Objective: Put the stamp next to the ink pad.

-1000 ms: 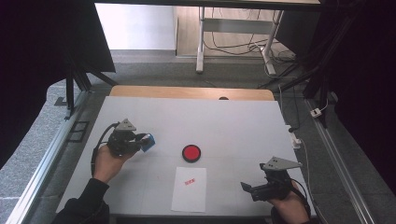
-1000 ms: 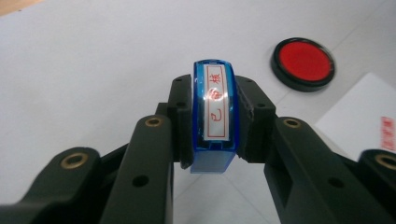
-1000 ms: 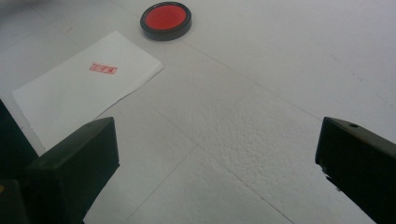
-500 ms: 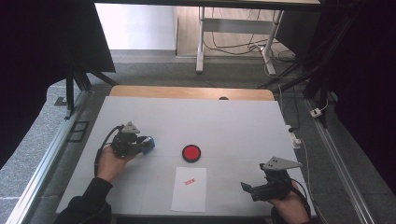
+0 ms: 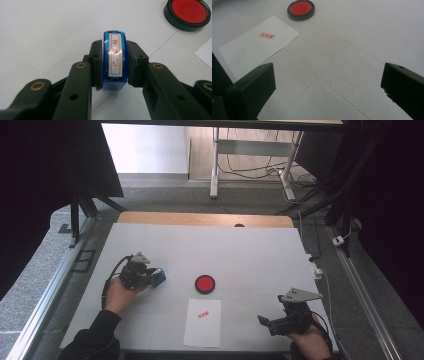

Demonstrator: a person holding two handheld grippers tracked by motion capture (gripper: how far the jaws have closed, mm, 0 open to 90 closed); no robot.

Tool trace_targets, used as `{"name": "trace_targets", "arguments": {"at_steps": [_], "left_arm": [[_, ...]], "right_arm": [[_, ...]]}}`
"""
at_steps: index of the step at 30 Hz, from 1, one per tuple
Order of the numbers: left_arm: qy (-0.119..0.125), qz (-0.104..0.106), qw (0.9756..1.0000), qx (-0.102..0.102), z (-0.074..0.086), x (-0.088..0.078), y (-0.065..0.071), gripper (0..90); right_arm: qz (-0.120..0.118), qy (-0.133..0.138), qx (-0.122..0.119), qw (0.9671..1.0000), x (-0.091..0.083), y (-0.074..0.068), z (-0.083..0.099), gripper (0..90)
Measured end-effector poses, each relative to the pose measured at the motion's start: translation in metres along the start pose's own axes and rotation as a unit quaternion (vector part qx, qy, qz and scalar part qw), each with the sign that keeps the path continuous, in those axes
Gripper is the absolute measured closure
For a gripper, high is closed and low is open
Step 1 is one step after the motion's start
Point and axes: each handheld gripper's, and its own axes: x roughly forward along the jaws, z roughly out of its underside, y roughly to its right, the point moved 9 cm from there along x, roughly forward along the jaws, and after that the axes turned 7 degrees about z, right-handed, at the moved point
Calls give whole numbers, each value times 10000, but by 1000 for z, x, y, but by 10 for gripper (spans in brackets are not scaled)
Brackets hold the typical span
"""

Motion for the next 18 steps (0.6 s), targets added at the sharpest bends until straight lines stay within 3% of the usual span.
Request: {"name": "trace_targets", "arguments": {"at_steps": [10, 18], "left_arm": [[13, 70, 9999, -90, -2, -1, 1, 502], [251, 166, 9993, -221, -7, -8, 1, 357]], "right_arm": [[-12, 5, 4, 10000, 0, 0, 0, 0], [-38, 19, 11, 10000, 0, -1, 0, 0]]}}
